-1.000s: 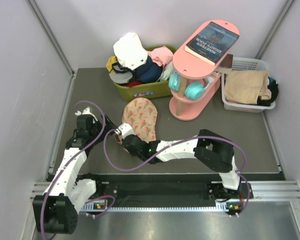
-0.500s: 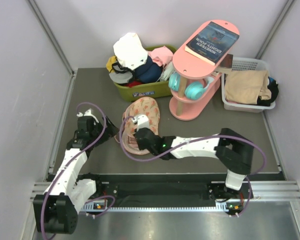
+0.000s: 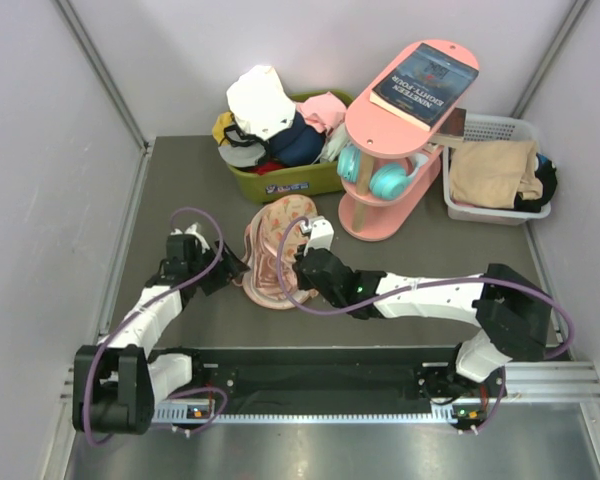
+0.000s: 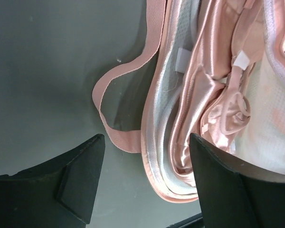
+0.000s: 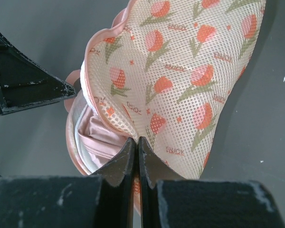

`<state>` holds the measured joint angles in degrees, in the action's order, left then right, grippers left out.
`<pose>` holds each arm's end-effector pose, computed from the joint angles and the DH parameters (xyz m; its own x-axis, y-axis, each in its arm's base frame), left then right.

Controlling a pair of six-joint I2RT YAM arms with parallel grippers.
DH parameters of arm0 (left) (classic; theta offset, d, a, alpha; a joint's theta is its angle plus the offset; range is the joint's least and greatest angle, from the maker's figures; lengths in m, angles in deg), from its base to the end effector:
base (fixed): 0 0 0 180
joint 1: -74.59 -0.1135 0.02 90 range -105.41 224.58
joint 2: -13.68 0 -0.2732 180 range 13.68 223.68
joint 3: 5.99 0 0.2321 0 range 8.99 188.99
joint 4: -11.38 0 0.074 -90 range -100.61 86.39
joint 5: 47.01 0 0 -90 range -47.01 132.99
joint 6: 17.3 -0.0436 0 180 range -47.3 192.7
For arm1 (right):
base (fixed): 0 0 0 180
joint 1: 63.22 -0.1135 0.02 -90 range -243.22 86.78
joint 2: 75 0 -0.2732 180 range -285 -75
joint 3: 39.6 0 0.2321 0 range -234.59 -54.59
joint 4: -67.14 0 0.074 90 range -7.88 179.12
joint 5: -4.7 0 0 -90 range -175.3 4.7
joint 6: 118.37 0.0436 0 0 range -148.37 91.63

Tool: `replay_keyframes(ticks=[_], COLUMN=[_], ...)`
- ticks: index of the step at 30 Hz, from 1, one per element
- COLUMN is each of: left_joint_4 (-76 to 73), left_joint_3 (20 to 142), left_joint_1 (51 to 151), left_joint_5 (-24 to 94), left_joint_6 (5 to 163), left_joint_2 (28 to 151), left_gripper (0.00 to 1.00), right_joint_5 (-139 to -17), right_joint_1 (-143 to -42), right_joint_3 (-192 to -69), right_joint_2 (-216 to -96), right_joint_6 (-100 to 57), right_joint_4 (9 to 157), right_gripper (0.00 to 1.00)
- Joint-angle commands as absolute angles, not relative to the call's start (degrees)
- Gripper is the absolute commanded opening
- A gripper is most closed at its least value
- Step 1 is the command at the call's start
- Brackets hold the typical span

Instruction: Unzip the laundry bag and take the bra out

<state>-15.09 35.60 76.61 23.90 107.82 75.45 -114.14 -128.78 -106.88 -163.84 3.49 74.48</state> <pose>0.1871 -0.0209 0.1904 -0.7427 -0.5178 -0.4247 -0.2073 0.7808 -0.5894 0.1551 0.2904 0.2471 -0.4985 0.0205 -0.8666 -0.4234 0.8666 0.2641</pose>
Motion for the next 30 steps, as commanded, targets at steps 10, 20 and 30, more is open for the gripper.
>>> replay_keyframes(ticks=[10,20,30], left_joint_4=[-2.4,-4.7,-23.9], left_joint_3=[31.8,31.1,30.5], left_joint_1=[79.0,78.9,78.7], left_joint_5=[20.1,21.0,39.9], left_joint_6=[110.8,111.8,114.7], left_joint_2=[81.2,79.7,56.8], left_gripper=[0.53,0.00,0.00], right_joint_5=[-115.5,-115.7,-116.4], right_joint_1=[-128.5,-128.6,-130.1], right_joint_3=[-104.7,-102.8,-98.4], right_joint_2=[-158.1,-155.4,-150.9], right_joint_6=[5.5,6.4,10.9], right_joint_4=[71.9,71.8,71.3], right_gripper=[0.00,0.00,0.00])
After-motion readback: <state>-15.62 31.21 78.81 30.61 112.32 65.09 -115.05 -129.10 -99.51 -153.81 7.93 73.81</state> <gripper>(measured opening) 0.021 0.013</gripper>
